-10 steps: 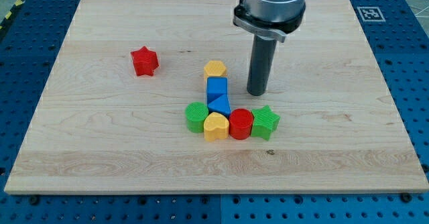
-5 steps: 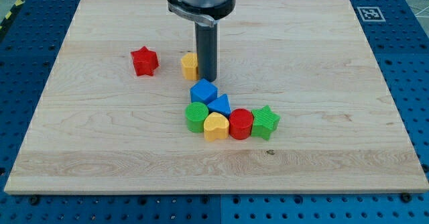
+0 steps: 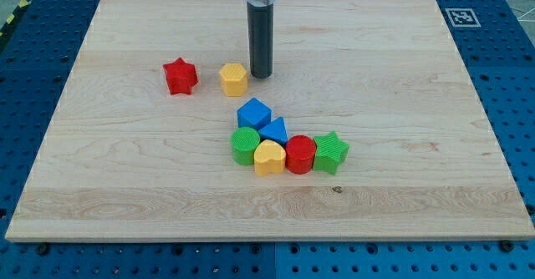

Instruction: Move yellow hexagon to red star

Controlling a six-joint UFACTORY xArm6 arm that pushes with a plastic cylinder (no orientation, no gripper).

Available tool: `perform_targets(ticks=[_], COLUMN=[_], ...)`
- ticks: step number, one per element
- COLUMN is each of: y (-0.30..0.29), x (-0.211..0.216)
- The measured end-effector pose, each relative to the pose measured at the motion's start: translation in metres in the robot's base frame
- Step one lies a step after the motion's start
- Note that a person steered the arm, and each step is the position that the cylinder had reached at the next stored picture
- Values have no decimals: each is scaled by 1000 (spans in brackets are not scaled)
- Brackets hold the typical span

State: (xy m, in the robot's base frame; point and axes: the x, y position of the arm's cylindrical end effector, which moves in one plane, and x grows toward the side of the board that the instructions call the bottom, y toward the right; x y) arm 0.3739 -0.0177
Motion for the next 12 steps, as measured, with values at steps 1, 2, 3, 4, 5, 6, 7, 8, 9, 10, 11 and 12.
perform_targets(ticks=[1,2,3,4,5,6,7,8,9,10,11,12], y=[-8,16,30,20,-4,-22,-25,-30,-40,-45,-45,-41], x=[0,7,24,32,32,32,32,27,25,25,24,24])
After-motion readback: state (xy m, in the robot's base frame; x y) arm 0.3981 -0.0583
